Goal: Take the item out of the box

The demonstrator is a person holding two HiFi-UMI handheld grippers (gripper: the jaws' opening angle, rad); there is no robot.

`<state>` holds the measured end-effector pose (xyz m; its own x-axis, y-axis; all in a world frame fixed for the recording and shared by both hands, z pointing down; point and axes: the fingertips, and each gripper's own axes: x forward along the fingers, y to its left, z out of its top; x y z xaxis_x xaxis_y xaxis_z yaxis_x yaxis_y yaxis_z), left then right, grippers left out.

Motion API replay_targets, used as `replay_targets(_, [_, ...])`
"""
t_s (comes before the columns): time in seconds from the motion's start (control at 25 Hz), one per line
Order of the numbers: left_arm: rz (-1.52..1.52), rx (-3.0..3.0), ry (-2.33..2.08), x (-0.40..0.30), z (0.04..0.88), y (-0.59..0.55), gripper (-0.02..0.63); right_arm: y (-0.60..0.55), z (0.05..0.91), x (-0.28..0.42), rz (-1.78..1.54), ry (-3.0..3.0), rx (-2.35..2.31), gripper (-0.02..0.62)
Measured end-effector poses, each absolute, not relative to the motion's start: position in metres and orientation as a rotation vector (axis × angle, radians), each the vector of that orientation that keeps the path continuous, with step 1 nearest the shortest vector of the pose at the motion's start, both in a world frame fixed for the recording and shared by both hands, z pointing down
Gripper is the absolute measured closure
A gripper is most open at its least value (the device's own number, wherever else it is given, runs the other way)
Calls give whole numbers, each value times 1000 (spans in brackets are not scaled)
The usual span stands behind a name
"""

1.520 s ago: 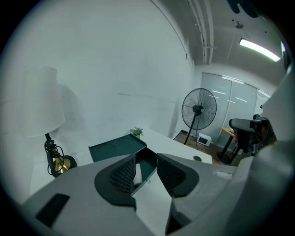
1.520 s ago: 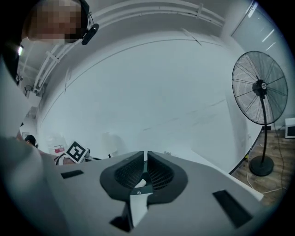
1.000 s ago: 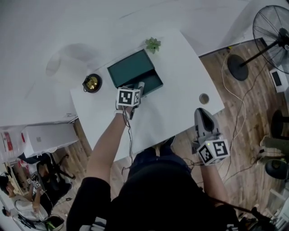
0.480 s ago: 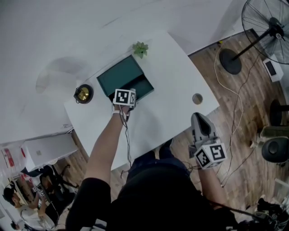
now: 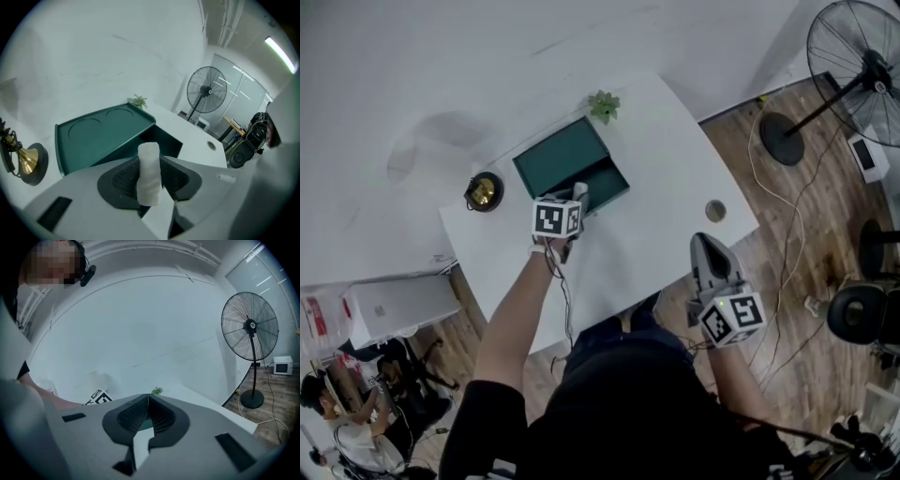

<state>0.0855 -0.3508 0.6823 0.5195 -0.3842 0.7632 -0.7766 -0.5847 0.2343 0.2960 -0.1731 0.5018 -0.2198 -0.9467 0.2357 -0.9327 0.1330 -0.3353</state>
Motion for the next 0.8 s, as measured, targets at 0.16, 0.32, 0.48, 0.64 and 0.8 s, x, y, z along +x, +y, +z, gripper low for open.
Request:
replay_targets(0.16, [833,2278,-977,74,645,-342,477,-183,494,273,-629,2396,-1881,583])
replay_targets(0.32, [728,2356,-1021,59,604,-329,477,-189,482,252,-587,2447,-1833,578])
replay_targets(0.48, [622,2422,-1062,46,560,-313,477,-192,468,240,-550,2470,-1810,572])
replay_targets(0.64, [484,2480,-1066,40,517,-297,477,-198,454,234,-514,2470,-1794,574])
replay_targets(0.8, [369,2516,-1063,36,483,-280,477,-201,442,229,-475,2467,-1785,575])
